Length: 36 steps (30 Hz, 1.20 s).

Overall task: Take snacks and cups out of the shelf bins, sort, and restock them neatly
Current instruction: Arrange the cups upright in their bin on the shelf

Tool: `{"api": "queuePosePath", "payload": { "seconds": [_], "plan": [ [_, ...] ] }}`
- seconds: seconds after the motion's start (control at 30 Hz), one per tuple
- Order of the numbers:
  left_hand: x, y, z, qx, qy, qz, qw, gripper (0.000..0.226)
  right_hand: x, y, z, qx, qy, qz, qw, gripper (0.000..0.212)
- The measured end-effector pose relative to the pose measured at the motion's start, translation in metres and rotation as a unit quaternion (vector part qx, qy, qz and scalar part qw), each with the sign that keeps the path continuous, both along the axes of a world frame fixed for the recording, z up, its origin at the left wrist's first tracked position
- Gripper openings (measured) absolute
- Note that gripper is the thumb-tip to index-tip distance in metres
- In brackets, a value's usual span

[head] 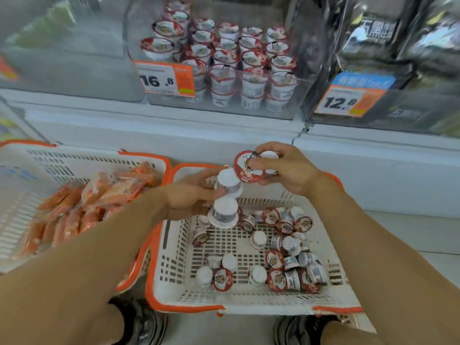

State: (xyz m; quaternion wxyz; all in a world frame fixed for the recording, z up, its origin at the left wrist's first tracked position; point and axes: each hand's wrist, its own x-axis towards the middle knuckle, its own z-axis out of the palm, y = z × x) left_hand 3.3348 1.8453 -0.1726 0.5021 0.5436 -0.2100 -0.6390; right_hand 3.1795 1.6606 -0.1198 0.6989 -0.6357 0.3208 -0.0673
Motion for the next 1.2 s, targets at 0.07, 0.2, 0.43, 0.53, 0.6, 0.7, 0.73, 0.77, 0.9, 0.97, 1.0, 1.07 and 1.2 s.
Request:
{"api": "queuePosePath", "payload": {
  "seconds": [0.07, 0.2, 0.43, 0.53, 0.6, 0.7, 0.73, 0.77, 0.9, 0.97, 1.0, 1.07, 1.2],
  "plan": [
    [0.017, 0.000, 0.037, -0.028, -0.021, -0.006, 0.999, 0.087, 0.010, 0.003, 0.037, -0.018, -0.033, -0.013, 0.999, 0.018],
    [0.042, -0.003, 0.110, -0.065, -0.056, 0.017, 0.996, 0.068, 0.035, 0.011, 0.099, -0.013, -0.103, -0.060, 0.993, 0.020],
    [0.071, -0.012, 0.183, -0.135, -0.166, 0.177, 0.961, 0.042, 0.108, -0.009, 0.157, 0.007, -0.146, -0.264, 0.953, 0.027],
    [0.082, -0.020, 0.186, -0.153, -0.212, 0.265, 0.928, 0.046, 0.157, -0.027, 0.164, -0.030, -0.119, -0.314, 0.941, 0.028],
    [0.090, -0.023, 0.183, -0.166, -0.231, 0.295, 0.912, 0.045, 0.193, -0.039, 0.163, -0.060, -0.083, -0.309, 0.945, 0.028],
    [0.102, -0.025, 0.179, -0.177, -0.236, 0.311, 0.903, 0.045, 0.245, -0.056, 0.153, -0.098, -0.017, -0.296, 0.950, 0.026],
    [0.107, -0.025, 0.177, -0.181, -0.237, 0.314, 0.901, 0.044, 0.258, -0.062, 0.148, -0.105, -0.001, -0.287, 0.952, 0.028],
    [0.111, -0.026, 0.176, -0.183, -0.242, 0.316, 0.899, 0.043, 0.271, -0.067, 0.145, -0.110, 0.017, -0.269, 0.957, 0.028],
    [0.130, -0.022, 0.172, -0.184, -0.282, 0.305, 0.891, 0.043, 0.305, -0.080, 0.140, -0.086, 0.026, -0.236, 0.968, 0.017],
    [0.137, -0.020, 0.171, -0.190, -0.313, 0.289, 0.885, 0.042, 0.314, -0.086, 0.139, -0.091, 0.030, -0.229, 0.969, 0.016],
    [0.139, -0.019, 0.170, -0.188, -0.324, 0.286, 0.882, 0.042, 0.315, -0.088, 0.138, -0.101, 0.034, -0.219, 0.970, 0.015],
    [0.140, -0.018, 0.170, -0.184, -0.335, 0.285, 0.879, 0.042, 0.310, -0.093, 0.136, -0.128, 0.047, -0.214, 0.967, 0.010],
    [0.137, -0.020, 0.172, -0.174, -0.329, 0.281, 0.885, 0.043, 0.290, -0.100, 0.133, -0.368, 0.102, -0.217, 0.898, 0.035]
  ]
}}
